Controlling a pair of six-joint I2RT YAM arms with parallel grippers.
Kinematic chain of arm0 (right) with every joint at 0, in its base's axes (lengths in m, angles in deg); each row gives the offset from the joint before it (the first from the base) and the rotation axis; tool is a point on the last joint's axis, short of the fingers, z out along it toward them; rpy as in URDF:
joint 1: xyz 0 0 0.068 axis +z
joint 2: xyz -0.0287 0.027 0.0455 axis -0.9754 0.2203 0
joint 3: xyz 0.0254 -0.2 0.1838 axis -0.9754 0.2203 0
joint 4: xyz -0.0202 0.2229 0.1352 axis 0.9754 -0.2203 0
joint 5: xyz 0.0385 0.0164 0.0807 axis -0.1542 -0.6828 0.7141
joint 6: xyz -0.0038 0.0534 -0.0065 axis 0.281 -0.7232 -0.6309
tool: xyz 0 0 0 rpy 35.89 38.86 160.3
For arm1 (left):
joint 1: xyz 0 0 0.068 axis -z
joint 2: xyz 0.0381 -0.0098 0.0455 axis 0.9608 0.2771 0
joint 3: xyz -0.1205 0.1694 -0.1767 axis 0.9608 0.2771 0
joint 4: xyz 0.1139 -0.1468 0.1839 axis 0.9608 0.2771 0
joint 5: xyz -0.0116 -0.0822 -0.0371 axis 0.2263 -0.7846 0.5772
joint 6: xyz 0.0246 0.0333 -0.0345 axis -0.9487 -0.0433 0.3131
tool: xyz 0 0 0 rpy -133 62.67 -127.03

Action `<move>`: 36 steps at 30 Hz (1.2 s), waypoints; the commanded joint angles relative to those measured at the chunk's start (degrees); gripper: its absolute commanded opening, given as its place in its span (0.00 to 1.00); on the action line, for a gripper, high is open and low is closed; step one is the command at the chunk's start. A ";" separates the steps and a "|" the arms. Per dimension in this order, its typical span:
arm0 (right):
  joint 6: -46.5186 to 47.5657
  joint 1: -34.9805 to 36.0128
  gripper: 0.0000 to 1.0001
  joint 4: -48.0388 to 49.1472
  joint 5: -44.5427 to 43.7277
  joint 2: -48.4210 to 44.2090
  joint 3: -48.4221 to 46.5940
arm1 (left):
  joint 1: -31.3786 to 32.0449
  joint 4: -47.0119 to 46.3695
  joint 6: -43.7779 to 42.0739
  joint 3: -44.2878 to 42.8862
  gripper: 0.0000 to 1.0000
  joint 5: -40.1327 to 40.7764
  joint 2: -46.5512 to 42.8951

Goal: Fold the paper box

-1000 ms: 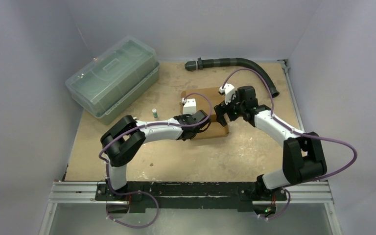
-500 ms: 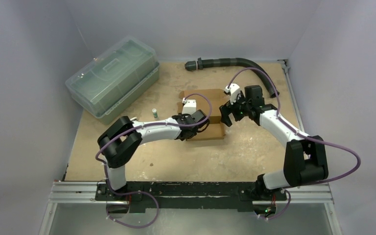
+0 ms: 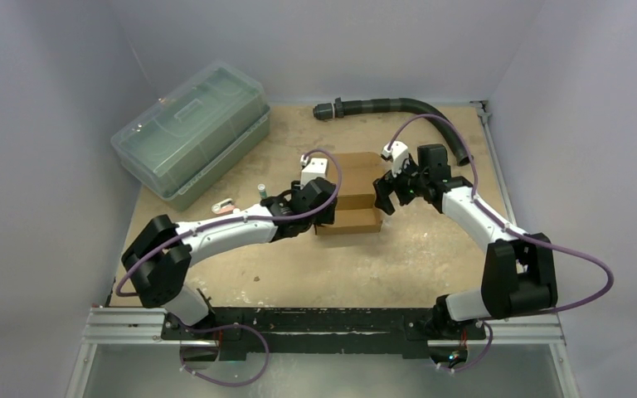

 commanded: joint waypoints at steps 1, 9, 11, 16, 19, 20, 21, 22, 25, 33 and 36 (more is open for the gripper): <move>0.83 -0.20 0.99 0.04 2.09 -2.24 -2.09 | -2.77 -4.36 -3.30 3.51 0.58 -5.00 -2.17; 0.66 -0.23 0.99 0.32 2.86 -1.51 -1.65 | -10.98 -15.41 -2.30 10.94 0.52 -17.04 0.27; 0.65 -0.22 0.99 0.27 2.90 -1.36 -1.65 | -11.36 -16.09 -2.00 11.11 0.48 -18.06 1.11; 0.13 -0.24 0.99 0.36 4.40 -1.13 -1.51 | -11.46 -18.68 -1.18 12.34 0.32 -19.67 2.20; -1.11 -0.22 0.99 0.51 5.91 0.04 -1.64 | -11.36 -19.56 -0.99 13.75 0.13 -20.13 2.90; -1.66 -0.24 0.99 0.55 5.98 0.37 -1.72 | -11.28 -19.86 -1.03 14.11 0.02 -20.14 3.09; -1.85 -0.23 0.99 0.56 6.05 0.54 -1.78 | -11.19 -19.99 -1.24 14.44 0.00 -19.95 3.21; -1.91 -0.19 0.99 0.53 6.11 0.59 -1.88 | -10.74 -19.96 -1.74 14.57 0.00 -18.72 3.30; -1.48 -0.52 0.99 -0.25 7.22 -0.43 -2.33 | -8.48 -19.07 -3.66 14.48 0.00 -14.23 3.28; -1.98 -9.23 0.99 -1.75 16.96 -7.42 -3.84 | -0.94 -18.49 -7.75 16.80 0.00 0.20 0.26; -5.21 -11.00 0.99 0.19 17.11 -7.43 -3.78 | -0.54 -21.28 -9.60 18.97 0.00 1.09 -1.85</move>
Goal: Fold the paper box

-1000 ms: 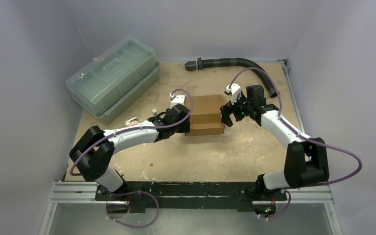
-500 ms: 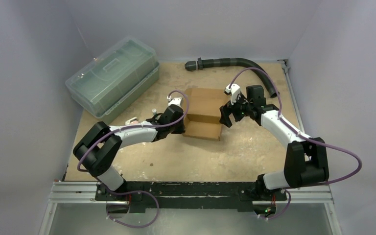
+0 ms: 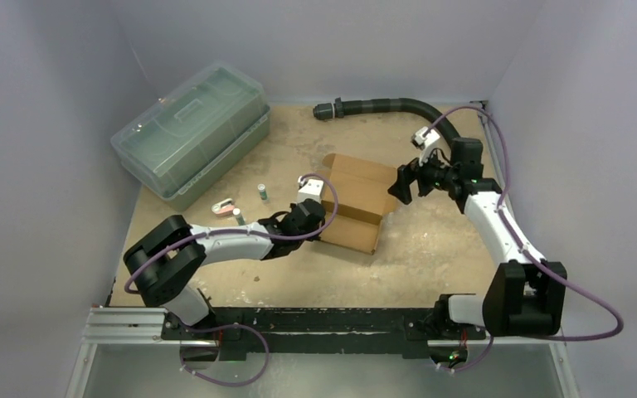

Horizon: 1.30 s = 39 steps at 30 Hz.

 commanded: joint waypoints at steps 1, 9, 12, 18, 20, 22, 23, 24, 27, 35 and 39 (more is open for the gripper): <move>-4.88 -2.15 0.99 2.55 3.51 -0.79 -3.04 | 0.66 -2.13 -4.67 3.78 0.00 5.42 -3.82; -4.89 -4.53 0.99 -1.26 11.19 7.80 -9.66 | 1.23 -5.01 -10.92 5.03 0.00 5.28 -5.41; -0.70 -1.80 0.99 -6.30 12.85 12.20 -13.87 | 1.48 -6.36 -13.49 5.36 0.00 5.07 -5.73; -0.77 4.84 0.99 -8.52 11.65 17.66 -16.65 | 1.61 -7.84 -16.22 5.30 0.00 4.76 -6.45; -1.48 4.84 0.98 -8.10 11.77 17.88 -16.77 | 1.67 -8.17 -16.68 5.47 0.00 4.69 -6.93; -1.72 4.83 0.94 -7.99 12.22 17.75 -16.60 | 1.70 -9.26 -17.22 6.14 0.00 4.40 -7.38; -1.67 4.85 0.89 -8.17 12.90 17.81 -16.56 | 1.68 -9.65 -17.47 6.29 0.00 4.25 -7.52; -1.39 4.88 0.82 -8.52 13.82 17.79 -16.55 | 1.70 -9.89 -17.65 6.39 0.00 4.11 -7.54; -0.65 4.84 0.49 -8.68 16.15 17.44 -16.28 | 1.74 -10.38 -17.61 6.38 0.00 3.88 -7.59; 2.10 5.07 0.00 -4.72 12.48 7.63 -11.57 | 1.69 -11.70 -16.38 6.88 0.00 2.93 -7.82; 4.21 6.08 0.00 -3.49 10.29 1.76 -9.47 | 1.25 -11.95 -15.41 6.46 0.11 1.45 -7.01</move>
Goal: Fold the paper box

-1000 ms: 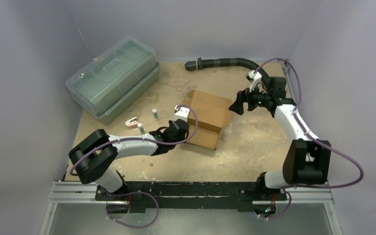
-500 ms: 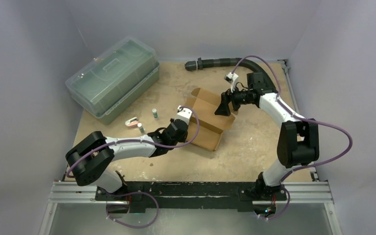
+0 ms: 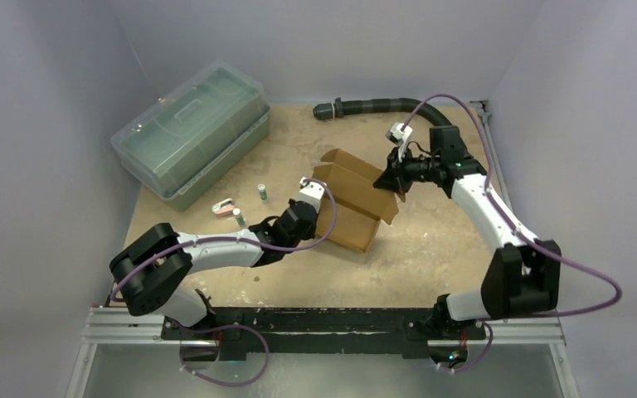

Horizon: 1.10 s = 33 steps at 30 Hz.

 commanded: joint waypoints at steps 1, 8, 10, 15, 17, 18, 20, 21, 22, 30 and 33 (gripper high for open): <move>3.52 1.20 0.00 4.39 -2.31 -7.22 1.51 | -0.63 -1.93 1.09 -0.04 0.14 -3.11 -0.76; 5.17 2.37 0.00 3.86 -3.46 -8.45 2.64 | -3.12 -4.45 1.80 0.10 0.25 -6.92 -0.43; 5.13 2.64 0.00 3.81 -3.66 -8.40 2.60 | -3.39 -4.89 1.59 0.19 0.26 -7.24 -0.79; 5.44 3.19 0.00 3.67 -4.20 -8.27 2.77 | -3.95 -5.65 1.41 0.09 0.28 -7.02 -1.99; 5.64 3.59 0.00 3.60 -4.56 -8.40 2.80 | -4.34 -5.64 1.21 -0.54 0.29 -7.07 -1.62; 5.74 3.80 0.00 3.63 -4.69 -8.44 2.84 | -4.50 -5.56 1.05 -0.97 0.30 -7.17 -1.20; 5.96 4.17 0.00 3.58 -4.88 -8.62 2.86 | -4.76 -5.53 0.78 -1.97 0.31 -7.65 -0.16; 6.00 4.30 0.00 3.58 -5.01 -8.78 2.91 | -4.83 -5.58 0.67 -2.38 0.31 -7.82 0.36; 6.03 4.45 0.00 3.69 -5.10 -8.92 2.99 | -4.87 -5.88 0.66 -2.72 0.32 -7.92 0.82; 6.06 5.12 0.00 3.77 -4.87 -9.63 3.39 | -5.41 -10.27 0.31 -3.64 0.30 -8.42 4.42; 6.26 5.29 0.00 3.81 -4.86 -9.97 3.45 | -5.38 -10.50 -0.24 -4.43 0.26 -6.99 5.89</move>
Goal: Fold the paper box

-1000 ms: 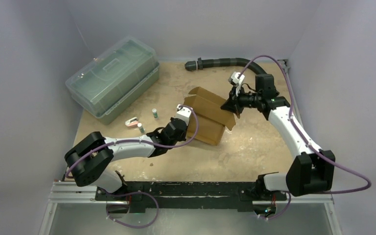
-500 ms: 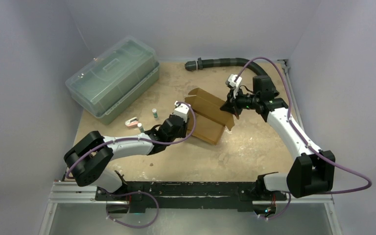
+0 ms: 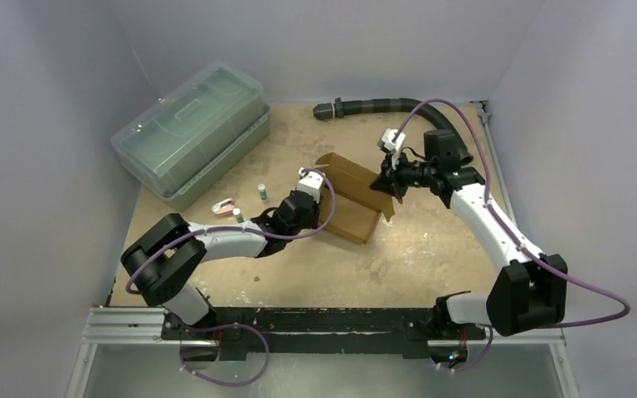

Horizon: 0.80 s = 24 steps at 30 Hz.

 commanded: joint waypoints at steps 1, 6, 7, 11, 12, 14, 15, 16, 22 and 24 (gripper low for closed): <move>0.88 0.66 0.00 1.76 0.00 -2.54 0.44 | -0.35 -3.56 -0.87 -3.05 0.22 1.09 2.09; 1.04 1.33 0.00 1.73 0.36 -3.66 0.78 | -0.33 -1.52 -2.05 -4.84 0.00 3.54 5.02; 0.99 1.48 0.00 1.75 0.46 -3.94 0.86 | -0.20 -1.28 -2.06 -4.96 0.00 4.20 5.58; 0.50 2.24 0.00 2.13 0.17 -4.77 1.12 | 2.72 1.92 -3.24 -6.71 0.00 13.71 7.66; 0.41 2.34 0.00 2.30 0.26 -4.87 1.22 | 3.61 2.58 -3.90 -7.28 0.00 15.34 8.22; 0.12 2.55 0.00 2.49 0.28 -4.76 1.32 | 4.56 3.58 -4.90 -8.31 0.00 16.47 9.35; 0.01 2.63 0.00 2.51 0.30 -4.60 1.32 | 4.86 4.27 -5.01 -8.88 0.00 17.02 9.97; -0.04 2.71 0.00 2.58 0.42 -4.48 1.32 | 5.00 4.96 -5.06 -9.41 0.00 17.32 10.58; -1.38 2.72 0.00 3.54 -1.18 -4.40 1.45 | 5.11 6.91 -3.29 -10.38 0.10 16.66 11.43; -1.34 2.73 0.00 3.77 -2.04 -4.65 1.58 | 5.13 7.67 -2.24 -10.11 0.15 16.65 10.18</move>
